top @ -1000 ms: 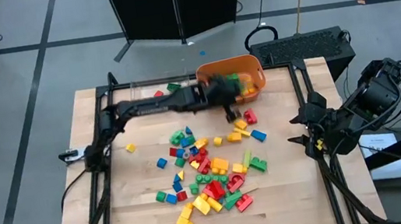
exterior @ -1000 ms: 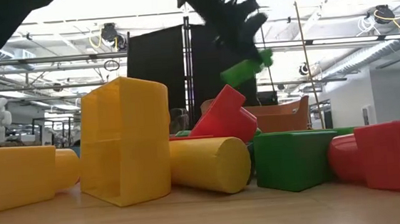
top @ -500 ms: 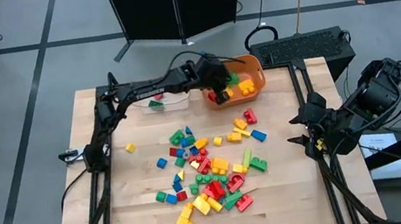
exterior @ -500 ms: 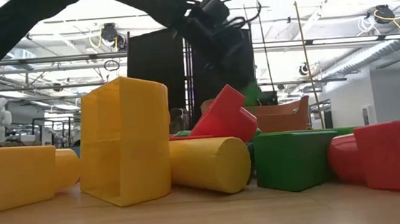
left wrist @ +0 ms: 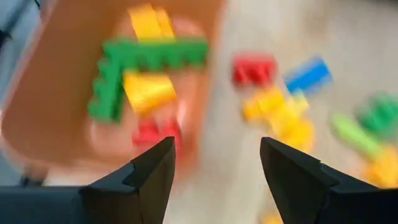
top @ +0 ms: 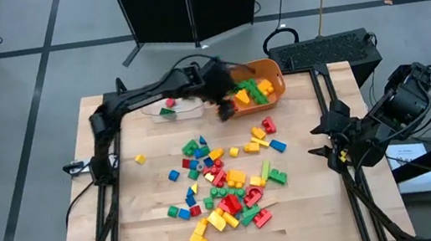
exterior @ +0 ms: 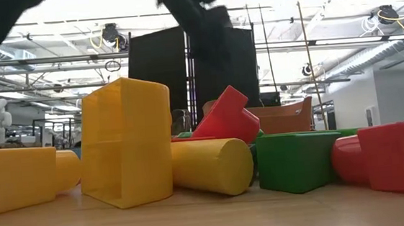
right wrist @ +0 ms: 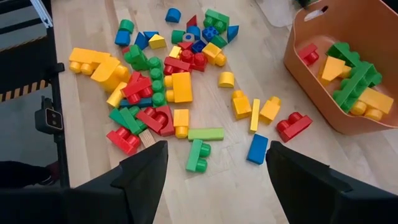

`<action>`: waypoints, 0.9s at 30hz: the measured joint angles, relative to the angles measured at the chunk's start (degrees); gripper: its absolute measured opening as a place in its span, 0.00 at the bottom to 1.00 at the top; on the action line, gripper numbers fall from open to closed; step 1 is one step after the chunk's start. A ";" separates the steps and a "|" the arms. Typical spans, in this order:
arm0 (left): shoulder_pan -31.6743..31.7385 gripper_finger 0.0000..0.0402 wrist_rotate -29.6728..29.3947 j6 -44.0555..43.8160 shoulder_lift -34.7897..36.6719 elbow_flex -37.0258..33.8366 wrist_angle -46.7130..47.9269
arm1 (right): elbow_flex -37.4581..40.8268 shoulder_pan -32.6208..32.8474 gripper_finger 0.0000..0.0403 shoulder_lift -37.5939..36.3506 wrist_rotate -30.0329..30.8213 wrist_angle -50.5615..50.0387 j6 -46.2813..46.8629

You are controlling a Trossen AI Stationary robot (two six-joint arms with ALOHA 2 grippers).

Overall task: Sort blocks by size
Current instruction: Put the big green game piece into the orange bin

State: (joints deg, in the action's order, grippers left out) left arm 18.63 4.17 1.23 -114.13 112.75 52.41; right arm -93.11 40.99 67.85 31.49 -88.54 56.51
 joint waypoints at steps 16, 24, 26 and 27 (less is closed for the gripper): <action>-7.26 0.58 -16.71 -24.62 33.13 -40.63 2.45 | 0.00 0.00 0.66 1.11 0.46 0.57 1.49; -10.03 0.58 -17.78 -27.95 31.16 -53.78 -9.72 | -0.01 0.00 0.66 1.29 1.90 0.90 2.09; -10.16 0.58 -17.73 -28.11 29.63 -55.50 -11.52 | -0.01 0.00 0.66 1.29 1.90 0.91 2.68; -10.06 0.58 -17.79 -28.84 28.86 -55.87 -12.18 | -0.01 0.00 0.66 1.29 1.87 0.92 2.80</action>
State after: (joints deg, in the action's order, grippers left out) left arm 8.57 -13.62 -27.61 -85.27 56.88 40.23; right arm -93.12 40.99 69.14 33.36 -87.61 59.31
